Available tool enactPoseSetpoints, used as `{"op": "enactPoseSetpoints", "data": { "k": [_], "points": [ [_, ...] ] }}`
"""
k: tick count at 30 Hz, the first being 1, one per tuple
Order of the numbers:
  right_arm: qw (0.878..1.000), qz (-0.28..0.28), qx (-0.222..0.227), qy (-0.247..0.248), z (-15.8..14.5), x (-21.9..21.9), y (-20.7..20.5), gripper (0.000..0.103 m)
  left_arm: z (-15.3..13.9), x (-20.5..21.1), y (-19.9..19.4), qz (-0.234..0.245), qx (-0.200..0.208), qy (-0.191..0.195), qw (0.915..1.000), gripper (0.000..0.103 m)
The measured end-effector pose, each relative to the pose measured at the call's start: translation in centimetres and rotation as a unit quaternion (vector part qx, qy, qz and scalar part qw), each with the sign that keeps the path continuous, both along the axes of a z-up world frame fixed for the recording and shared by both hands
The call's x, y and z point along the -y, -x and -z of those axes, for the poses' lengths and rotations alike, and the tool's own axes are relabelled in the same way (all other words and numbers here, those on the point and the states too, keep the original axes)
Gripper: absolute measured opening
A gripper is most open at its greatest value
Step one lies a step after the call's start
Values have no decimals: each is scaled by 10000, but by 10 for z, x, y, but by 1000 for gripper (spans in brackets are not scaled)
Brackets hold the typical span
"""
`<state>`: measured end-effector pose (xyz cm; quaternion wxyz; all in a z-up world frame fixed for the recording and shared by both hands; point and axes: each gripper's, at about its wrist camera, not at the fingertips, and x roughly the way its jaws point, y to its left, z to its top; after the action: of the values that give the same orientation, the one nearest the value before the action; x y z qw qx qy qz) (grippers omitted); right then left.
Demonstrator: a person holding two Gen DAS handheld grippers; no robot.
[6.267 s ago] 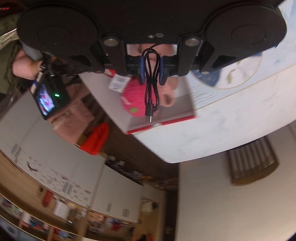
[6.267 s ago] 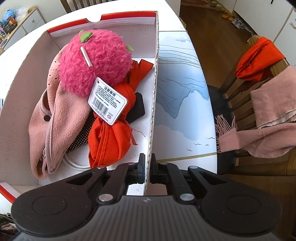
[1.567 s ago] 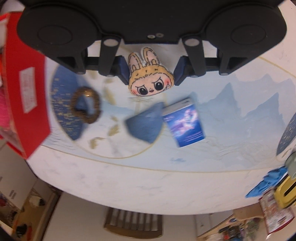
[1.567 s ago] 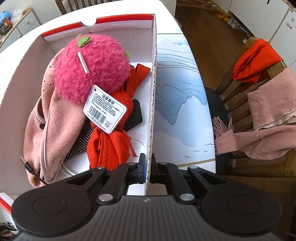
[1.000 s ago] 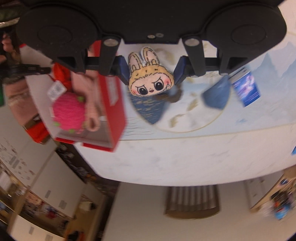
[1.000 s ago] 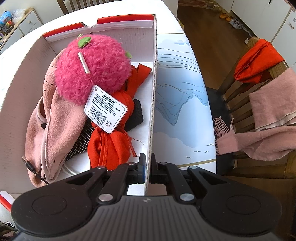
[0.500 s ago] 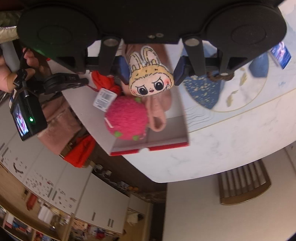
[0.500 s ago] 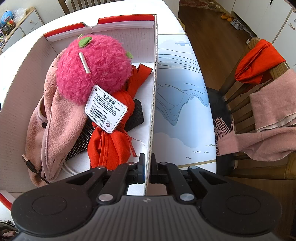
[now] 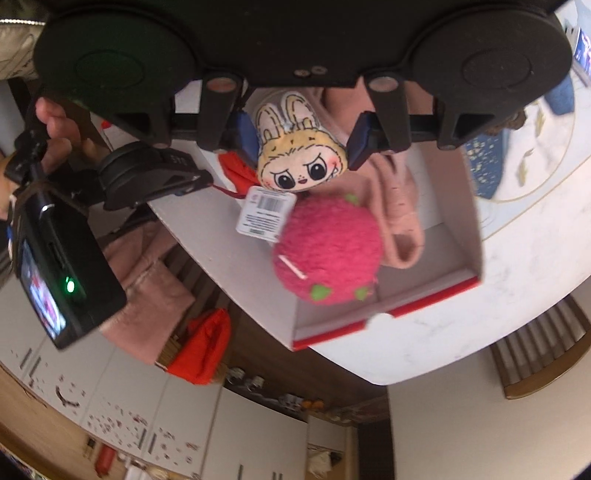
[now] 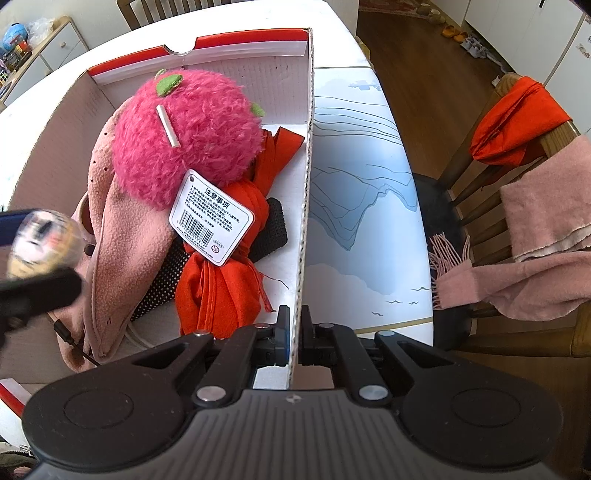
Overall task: Organize objects
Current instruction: 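Carry the plush keychain into the box and release it beside the hat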
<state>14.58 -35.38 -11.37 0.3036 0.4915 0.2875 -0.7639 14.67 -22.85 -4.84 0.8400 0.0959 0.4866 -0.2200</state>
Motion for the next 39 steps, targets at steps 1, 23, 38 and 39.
{"op": "enactPoseSetpoints", "data": {
  "k": [1,23,38,39],
  "points": [
    [10000,1,0,0,0,0,0,3,4,4,-1,48,-29,-38,10000,48],
    [10000,30,0,-30,0,2,0,3,64,29,-12,423,-655,-521,9956,49],
    [9999,155,15,-11,-1,0,2,3,35,2,7,442,-342,-72,9984,80],
    [9999,160,17,-10,-1,0,3,3,32,-1,9,422,-298,-36,9987,80]
  ]
}}
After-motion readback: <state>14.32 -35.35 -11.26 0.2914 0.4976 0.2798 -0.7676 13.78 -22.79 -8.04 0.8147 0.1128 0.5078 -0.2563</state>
